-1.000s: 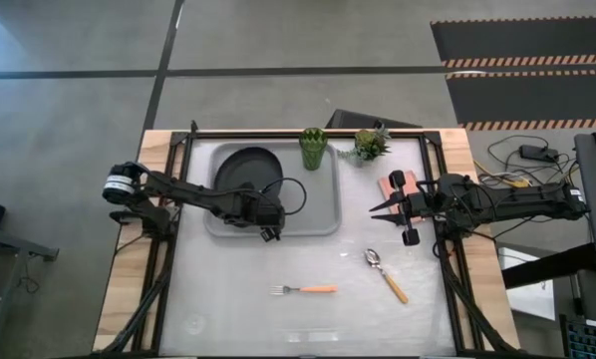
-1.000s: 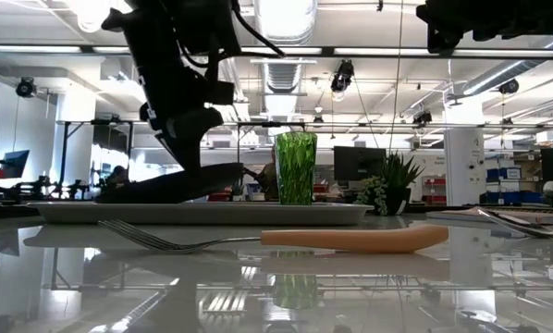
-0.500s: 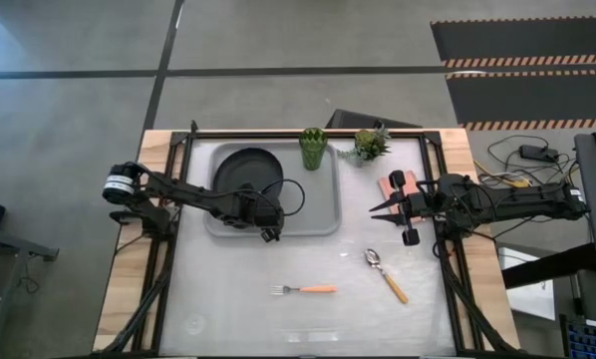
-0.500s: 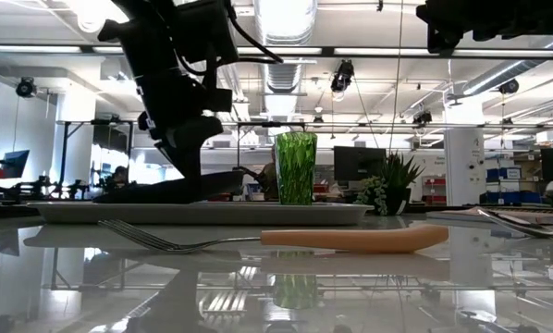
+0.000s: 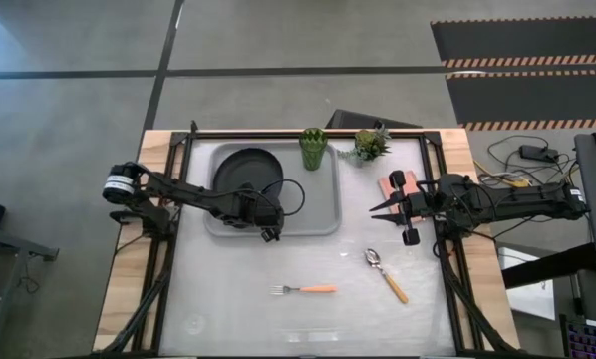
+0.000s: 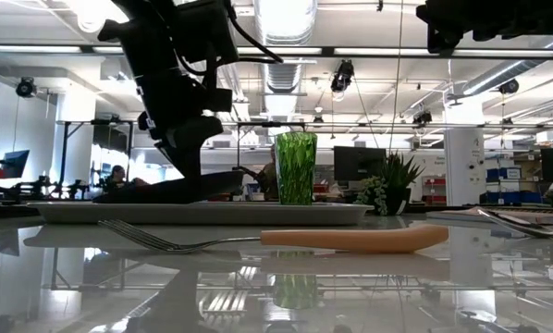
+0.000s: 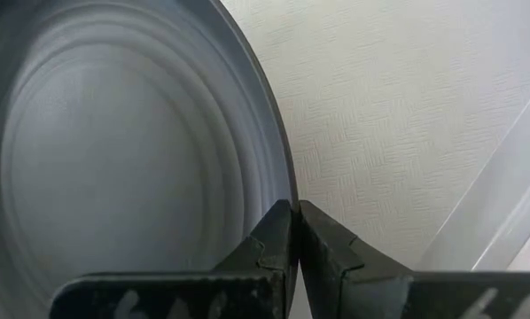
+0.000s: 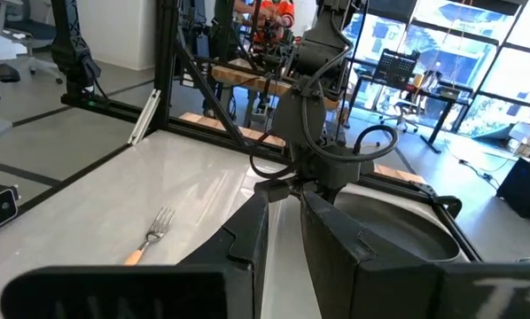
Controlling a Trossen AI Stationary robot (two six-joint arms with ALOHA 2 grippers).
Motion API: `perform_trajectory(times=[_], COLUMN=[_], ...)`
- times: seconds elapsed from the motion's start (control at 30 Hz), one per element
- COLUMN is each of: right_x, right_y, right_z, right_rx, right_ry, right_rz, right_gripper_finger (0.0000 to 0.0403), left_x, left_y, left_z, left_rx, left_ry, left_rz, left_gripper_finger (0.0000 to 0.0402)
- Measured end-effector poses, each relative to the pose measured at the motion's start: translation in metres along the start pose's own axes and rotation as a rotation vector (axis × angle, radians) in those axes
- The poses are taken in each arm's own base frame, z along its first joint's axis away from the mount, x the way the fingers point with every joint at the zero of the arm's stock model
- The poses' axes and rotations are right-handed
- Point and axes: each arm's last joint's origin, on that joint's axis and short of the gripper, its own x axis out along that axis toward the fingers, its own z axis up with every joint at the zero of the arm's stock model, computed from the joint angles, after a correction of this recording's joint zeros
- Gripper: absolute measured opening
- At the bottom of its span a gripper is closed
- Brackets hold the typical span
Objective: Pick and place plate/cup/fork/spoon on tray
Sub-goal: Put the black plate on the gray serving tray on the left of the green cup, then put the brown spoon on the gray serving tray on the bottom of the green cup
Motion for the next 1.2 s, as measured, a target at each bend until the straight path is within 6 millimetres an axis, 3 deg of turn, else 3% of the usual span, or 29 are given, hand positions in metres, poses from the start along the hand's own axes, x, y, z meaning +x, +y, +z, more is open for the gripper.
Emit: perform_trajectory(times=[0.33,0.7,0.9,1.07,1.2], right_x=[0.000,0.000,0.000,0.000,0.000], right_y=[0.000,0.000,0.000,0.000,0.000], right_z=[0.000,0.000,0.000,0.000,-0.001], right_rx=[0.000,0.001,0.001,0.004,0.005], right_ry=[0.000,0.001,0.001,0.001,0.006], right_rz=[0.000,0.000,0.000,0.001,0.001], right_gripper_finger=[0.0059,0.0059,0.0059,0.0059,0.0059], left_x=[0.000,0.000,-0.002,-0.013,-0.036], left_y=[0.000,0.000,-0.001,0.000,0.009], left_z=[0.000,0.000,0.002,0.011,0.018], left_rx=[0.000,0.001,0.022,0.060,0.064], left_ry=[0.006,0.010,0.008,-0.018,-0.109], left_rz=[-0.009,-0.015,-0.026,-0.061,-0.081], left_gripper_finger=[0.0002,0.0072,0.0080,0.0080,0.0079])
